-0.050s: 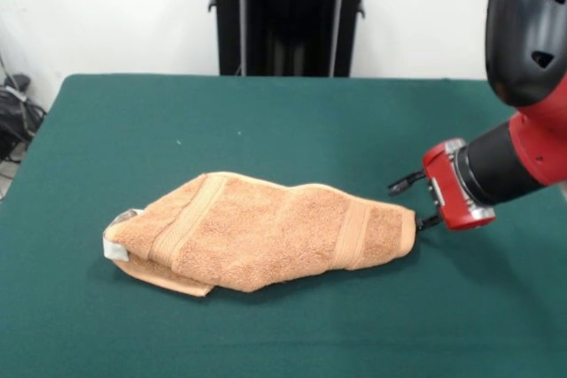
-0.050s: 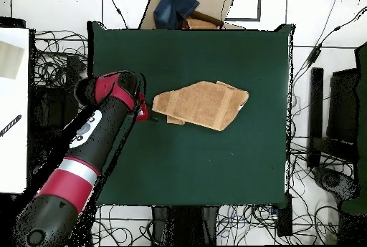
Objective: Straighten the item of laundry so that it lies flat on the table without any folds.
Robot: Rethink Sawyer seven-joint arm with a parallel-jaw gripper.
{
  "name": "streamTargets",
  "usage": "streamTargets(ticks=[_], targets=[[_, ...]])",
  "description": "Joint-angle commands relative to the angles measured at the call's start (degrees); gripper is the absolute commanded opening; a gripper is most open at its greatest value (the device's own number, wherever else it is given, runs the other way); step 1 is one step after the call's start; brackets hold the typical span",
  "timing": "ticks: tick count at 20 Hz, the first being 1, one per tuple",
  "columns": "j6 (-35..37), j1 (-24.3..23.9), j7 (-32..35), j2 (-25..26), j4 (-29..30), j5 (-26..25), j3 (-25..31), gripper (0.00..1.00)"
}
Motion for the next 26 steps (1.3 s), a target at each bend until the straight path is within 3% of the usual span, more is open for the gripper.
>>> streamTargets(ticks=[1, 17, 26], targets=[[-4.74, -0.97, 16.10, 1.15, 1.56, 1.88, 3.55, 1.00], [-3.70, -2.22, 16.37, 1.98, -1.24, 2.62, 3.38, 1.00], [-0.99, -4.48, 18.16, 5.25, -7.67, 3.13, 1.73, 1.00]])
